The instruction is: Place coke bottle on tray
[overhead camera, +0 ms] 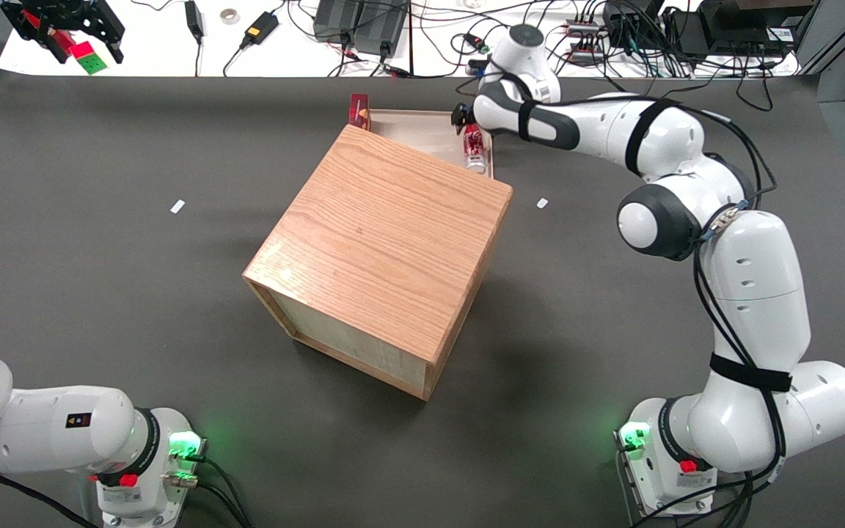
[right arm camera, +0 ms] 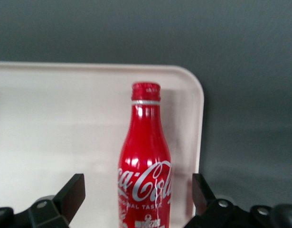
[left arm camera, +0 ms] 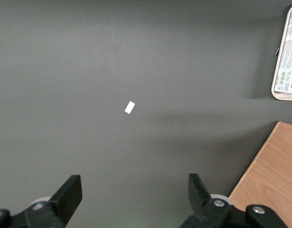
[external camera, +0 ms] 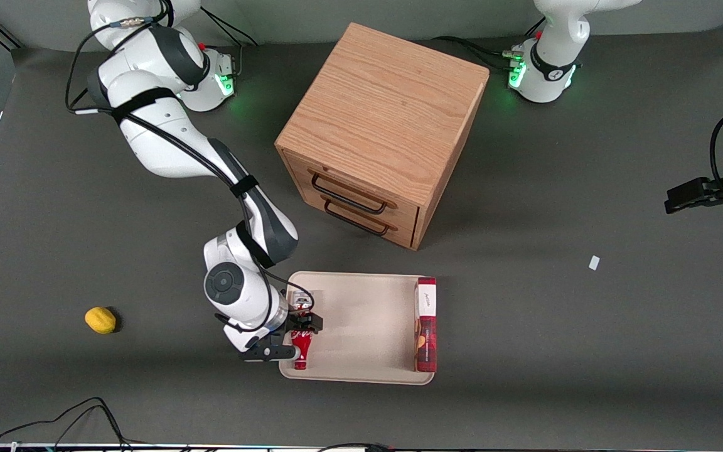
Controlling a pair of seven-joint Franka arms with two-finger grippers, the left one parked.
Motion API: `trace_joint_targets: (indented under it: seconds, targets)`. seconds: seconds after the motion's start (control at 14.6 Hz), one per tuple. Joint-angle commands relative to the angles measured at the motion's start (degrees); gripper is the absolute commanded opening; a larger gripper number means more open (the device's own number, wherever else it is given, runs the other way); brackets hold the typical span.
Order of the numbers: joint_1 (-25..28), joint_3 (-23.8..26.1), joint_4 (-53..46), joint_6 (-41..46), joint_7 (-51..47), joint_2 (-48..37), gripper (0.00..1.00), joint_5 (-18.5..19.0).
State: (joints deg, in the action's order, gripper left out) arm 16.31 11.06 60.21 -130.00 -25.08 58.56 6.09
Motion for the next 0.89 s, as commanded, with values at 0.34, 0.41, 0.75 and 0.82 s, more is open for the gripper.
trace_joint_targets:
  seconds: [0.34, 0.41, 0.75, 0.82]
  targets:
    - [-4.79, 0.1, 6.75, 14.66, 3.18, -15.91, 1.0, 0.42]
    - [-4.97, -0.34, 8.59, 17.3, 4.76, -19.07, 1.0, 0.24]
    - [-6.21, -8.48, 26.58, 22.43, 12.58, -38.39, 1.0, -7.9]
    - [-6.2, -10.86, 30.89, 22.34, 15.21, -42.35, 1.0, -9.67]
